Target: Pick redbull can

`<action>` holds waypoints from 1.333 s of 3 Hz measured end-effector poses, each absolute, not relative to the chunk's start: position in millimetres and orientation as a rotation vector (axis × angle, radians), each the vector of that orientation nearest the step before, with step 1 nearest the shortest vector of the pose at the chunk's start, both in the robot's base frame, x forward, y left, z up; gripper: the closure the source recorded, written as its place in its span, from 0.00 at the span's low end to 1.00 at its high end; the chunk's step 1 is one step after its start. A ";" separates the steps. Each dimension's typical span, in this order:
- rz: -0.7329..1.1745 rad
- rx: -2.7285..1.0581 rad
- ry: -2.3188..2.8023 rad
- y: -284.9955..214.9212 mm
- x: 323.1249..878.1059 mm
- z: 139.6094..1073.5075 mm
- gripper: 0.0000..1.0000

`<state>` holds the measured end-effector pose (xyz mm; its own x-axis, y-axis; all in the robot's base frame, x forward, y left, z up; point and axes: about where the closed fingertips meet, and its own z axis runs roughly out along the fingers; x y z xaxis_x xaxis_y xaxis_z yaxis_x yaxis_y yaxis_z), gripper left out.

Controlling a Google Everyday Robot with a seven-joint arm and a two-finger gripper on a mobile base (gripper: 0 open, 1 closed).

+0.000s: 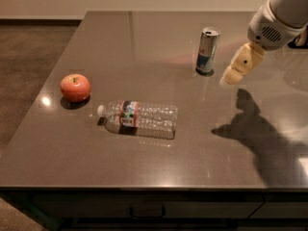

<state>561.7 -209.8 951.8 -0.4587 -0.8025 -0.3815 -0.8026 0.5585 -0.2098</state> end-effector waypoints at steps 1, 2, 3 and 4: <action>0.035 -1.164 2.364 -216.6 591.9 943.4 0.00; 0.057 -1.070 2.355 -217.8 618.9 932.8 0.00; 0.088 -0.972 2.356 -218.6 644.7 923.7 0.00; 0.102 -0.912 2.338 -214.3 669.5 921.8 0.00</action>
Offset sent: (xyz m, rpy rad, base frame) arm 0.0910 -0.0125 -0.0281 0.1787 -0.1040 -0.2038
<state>669.5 -214.3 921.8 -0.5698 -0.5875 -0.5745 -0.6352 0.7585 -0.1456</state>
